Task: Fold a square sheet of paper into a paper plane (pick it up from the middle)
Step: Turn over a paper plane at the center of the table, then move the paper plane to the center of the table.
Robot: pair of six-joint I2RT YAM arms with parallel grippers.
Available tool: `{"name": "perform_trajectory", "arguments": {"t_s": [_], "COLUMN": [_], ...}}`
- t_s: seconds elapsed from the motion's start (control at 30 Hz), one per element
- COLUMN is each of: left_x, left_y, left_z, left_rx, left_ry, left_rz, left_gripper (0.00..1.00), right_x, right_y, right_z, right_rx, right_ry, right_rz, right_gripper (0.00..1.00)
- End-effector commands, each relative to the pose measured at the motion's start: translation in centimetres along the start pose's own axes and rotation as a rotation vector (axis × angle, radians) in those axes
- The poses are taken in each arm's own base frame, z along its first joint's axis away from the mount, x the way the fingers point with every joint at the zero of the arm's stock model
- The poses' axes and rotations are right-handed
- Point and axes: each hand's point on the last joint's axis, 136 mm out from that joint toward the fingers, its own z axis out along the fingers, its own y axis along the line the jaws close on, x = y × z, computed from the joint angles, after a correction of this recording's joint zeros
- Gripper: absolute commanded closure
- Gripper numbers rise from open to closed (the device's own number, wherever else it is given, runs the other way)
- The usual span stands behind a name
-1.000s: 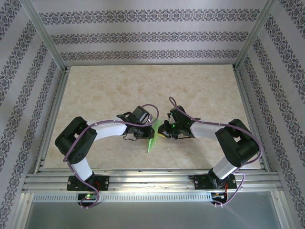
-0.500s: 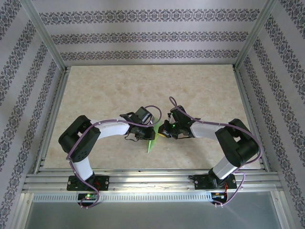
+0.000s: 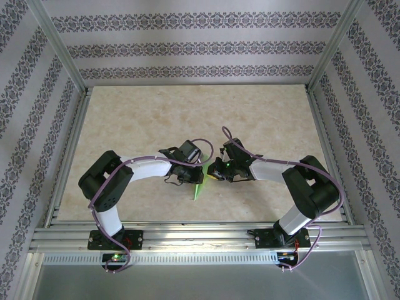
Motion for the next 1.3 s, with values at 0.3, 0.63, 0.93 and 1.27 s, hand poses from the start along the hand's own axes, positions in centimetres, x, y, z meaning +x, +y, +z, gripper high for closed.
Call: {"name": "perform_trajectory", "arguments": {"t_s": [0.3,0.63,0.93,1.27], "left_x": [-2.3,-4.1,-4.4,-4.4], "left_y": [3.7,4.9,5.2,5.2], "left_z": [-3.6,-2.9,-2.0,-1.6], "left_rx": [-0.274,-0.342,-0.358,-0.357], "left_ry": [-0.140,-0.101,-0.071,-0.059], "left_rz": [-0.044,-0.097,-0.109,-0.111], "left_gripper": [0.95,0.94,0.93,0.88], "right_x": [-1.8,-1.9,-1.1,-1.1], "right_y": [-0.7,-2.9,-4.2,-4.4], "right_z": [-4.3,-6.2,-5.7,-5.5], "right_rx": [-0.038,-0.039,-0.025,-0.021], "right_ry": [-0.109,-0.158,-0.143,-0.135], "right_rz": [-0.017,0.044,0.076,0.085], "right_gripper": [0.62,0.60,0.60,0.59]}}
